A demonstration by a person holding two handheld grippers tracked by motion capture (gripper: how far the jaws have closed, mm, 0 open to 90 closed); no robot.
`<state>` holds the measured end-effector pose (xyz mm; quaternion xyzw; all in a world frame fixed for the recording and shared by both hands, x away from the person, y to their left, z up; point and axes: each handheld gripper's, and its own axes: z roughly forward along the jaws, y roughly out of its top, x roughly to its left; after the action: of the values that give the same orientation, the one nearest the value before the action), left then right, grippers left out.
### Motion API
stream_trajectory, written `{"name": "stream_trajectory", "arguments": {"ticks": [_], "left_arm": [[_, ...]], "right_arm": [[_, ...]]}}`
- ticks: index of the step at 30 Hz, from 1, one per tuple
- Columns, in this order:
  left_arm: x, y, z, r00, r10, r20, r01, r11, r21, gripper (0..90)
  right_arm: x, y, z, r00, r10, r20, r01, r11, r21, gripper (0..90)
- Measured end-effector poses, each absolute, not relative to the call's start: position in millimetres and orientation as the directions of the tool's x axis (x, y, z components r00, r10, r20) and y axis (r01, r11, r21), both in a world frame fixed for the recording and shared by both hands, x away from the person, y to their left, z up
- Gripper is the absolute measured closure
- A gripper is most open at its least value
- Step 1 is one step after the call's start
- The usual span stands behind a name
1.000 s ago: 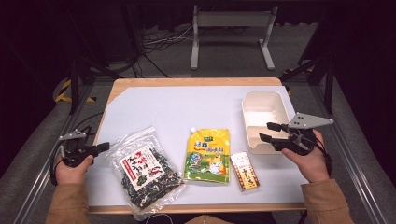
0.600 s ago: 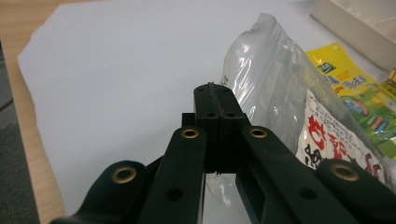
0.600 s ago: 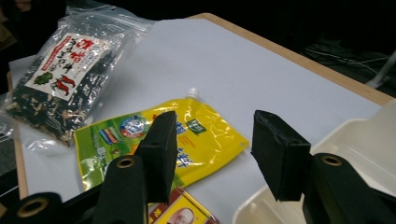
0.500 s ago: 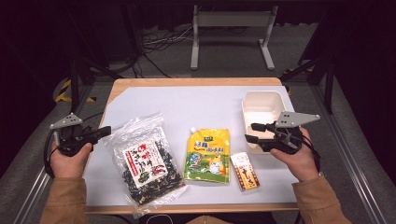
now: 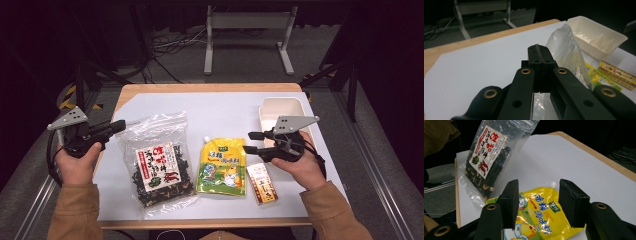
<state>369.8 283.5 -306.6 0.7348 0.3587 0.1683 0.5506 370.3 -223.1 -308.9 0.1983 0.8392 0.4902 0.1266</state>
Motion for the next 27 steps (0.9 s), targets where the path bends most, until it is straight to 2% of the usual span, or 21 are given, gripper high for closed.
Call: {"name": "stream_trajectory", "arguments": {"ticks": [5,10,27], "left_arm": [[360.2,276.2,-298.3,0.715,0.692,-0.102,0.283,-0.153,0.947,90.0],[355.8,277.7,-296.9,0.747,0.657,-0.102,0.249,-0.134,0.959,90.0],[350.7,279.3,-294.7,0.778,0.617,-0.12,0.233,-0.105,0.967,90.0]], "right_arm": [[372.8,-200.0,-306.0,-0.909,0.416,-0.029,0.187,0.469,0.863,51.3],[375.6,-179.0,-306.2,-0.92,0.39,-0.032,0.175,0.483,0.858,49.5],[395.1,-126.4,-313.8,-0.946,0.324,-0.002,0.178,0.524,0.833,46.4]]}}
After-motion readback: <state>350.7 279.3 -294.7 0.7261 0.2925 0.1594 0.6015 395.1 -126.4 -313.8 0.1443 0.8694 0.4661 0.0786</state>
